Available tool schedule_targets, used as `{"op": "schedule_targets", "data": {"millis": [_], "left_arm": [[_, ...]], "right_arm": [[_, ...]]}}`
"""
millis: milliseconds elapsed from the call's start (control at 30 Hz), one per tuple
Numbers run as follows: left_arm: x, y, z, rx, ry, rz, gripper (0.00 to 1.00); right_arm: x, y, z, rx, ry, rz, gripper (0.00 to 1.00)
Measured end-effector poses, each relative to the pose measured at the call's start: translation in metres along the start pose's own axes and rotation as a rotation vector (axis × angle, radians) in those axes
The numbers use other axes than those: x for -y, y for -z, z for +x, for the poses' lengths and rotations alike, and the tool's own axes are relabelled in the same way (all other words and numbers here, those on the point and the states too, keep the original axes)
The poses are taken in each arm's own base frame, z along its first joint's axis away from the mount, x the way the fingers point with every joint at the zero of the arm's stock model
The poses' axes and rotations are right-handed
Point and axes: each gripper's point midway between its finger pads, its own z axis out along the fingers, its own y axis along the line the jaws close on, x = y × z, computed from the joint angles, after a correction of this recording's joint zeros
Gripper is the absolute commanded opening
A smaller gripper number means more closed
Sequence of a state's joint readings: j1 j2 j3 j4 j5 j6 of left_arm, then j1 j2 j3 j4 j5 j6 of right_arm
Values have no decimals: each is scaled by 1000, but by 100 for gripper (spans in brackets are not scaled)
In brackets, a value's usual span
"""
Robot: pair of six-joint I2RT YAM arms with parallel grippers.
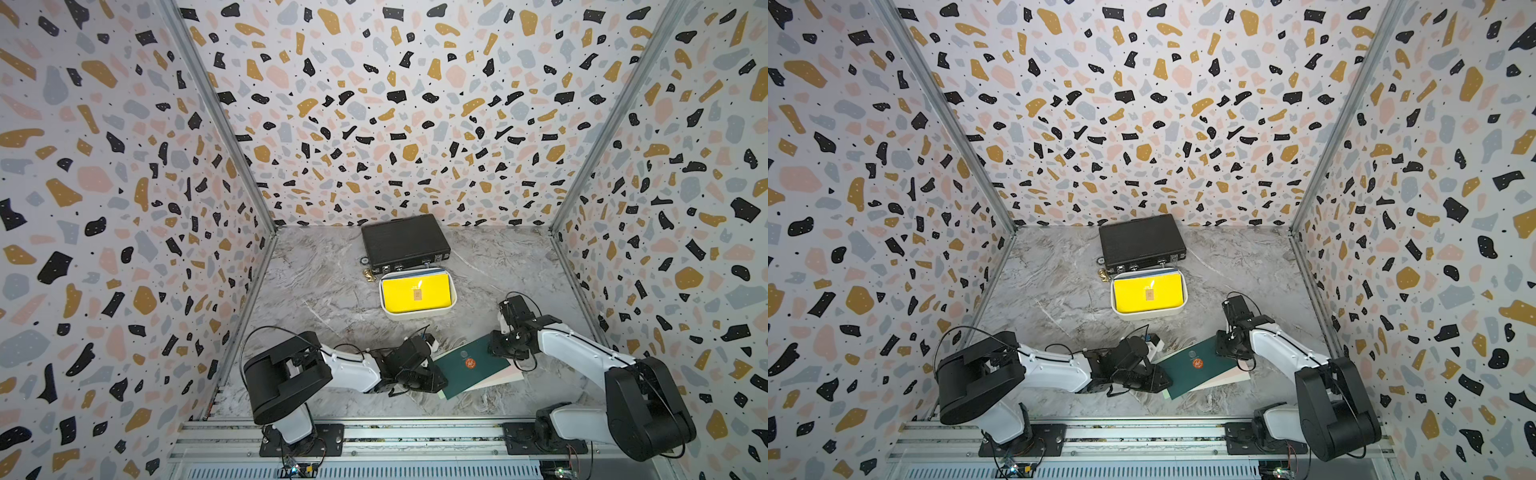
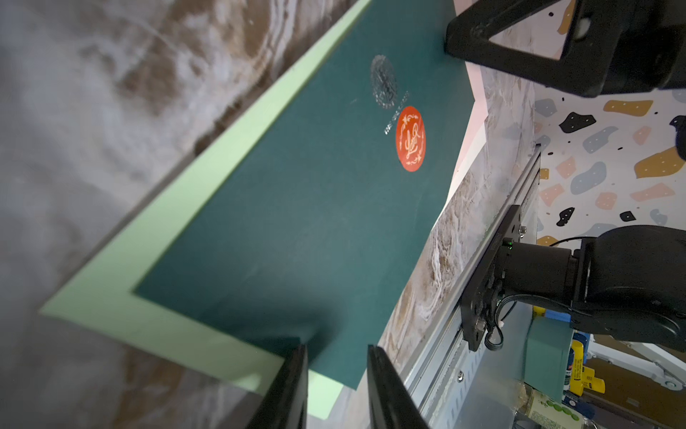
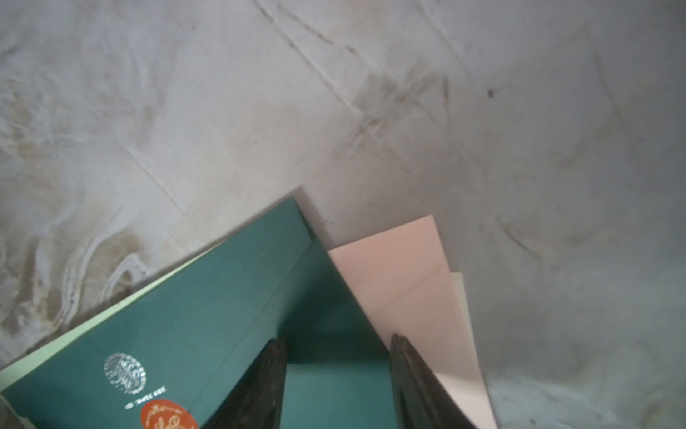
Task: Put the sealed envelopes into the storage box
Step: Pick up the envelope from the center of the board.
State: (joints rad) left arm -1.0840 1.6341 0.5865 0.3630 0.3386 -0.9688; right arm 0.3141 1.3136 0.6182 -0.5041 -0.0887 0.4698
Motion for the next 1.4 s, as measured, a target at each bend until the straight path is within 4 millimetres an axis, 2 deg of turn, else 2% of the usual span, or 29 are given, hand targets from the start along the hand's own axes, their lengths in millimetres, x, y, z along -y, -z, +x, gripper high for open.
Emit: {"op": "schedule_targets", "data": {"millis": [400, 600, 1100, 1400], "left_arm": [[-1, 3, 1, 33, 40, 40, 34], [-7, 10, 8, 40, 56, 29, 37], [2, 4, -1, 67, 73, 70, 48], [6, 1, -6, 85, 96, 96, 51]], "right_arm": [[-2, 0, -1, 3, 1, -8, 51], [-1, 0, -1, 3, 1, -8, 51], [-2, 0, -1, 4, 0, -10, 51], [-2, 0, -1, 8, 1, -12, 51]]}}
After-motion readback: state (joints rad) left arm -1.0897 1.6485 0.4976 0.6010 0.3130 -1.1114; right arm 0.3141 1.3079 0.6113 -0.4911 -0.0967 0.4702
